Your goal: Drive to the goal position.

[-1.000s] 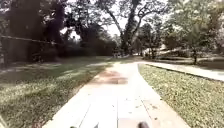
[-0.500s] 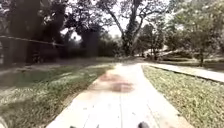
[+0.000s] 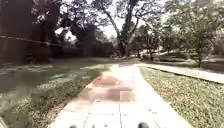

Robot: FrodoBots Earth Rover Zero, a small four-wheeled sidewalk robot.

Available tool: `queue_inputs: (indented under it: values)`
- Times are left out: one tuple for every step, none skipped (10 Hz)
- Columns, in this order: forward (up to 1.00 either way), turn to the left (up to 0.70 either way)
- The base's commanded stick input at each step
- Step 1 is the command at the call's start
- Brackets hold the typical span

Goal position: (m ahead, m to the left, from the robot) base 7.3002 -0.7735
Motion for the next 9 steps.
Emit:
queue_inputs:
  values:
    - [0.70,0.00]
    - [0.70,0.00]
    - [0.70,0.00]
    - [0.70,0.00]
    - [0.70,0.00]
    - [0.70,0.00]
    - [0.70,0.00]
    - [0.70,-0.29]
    - [0.70,-0.35]
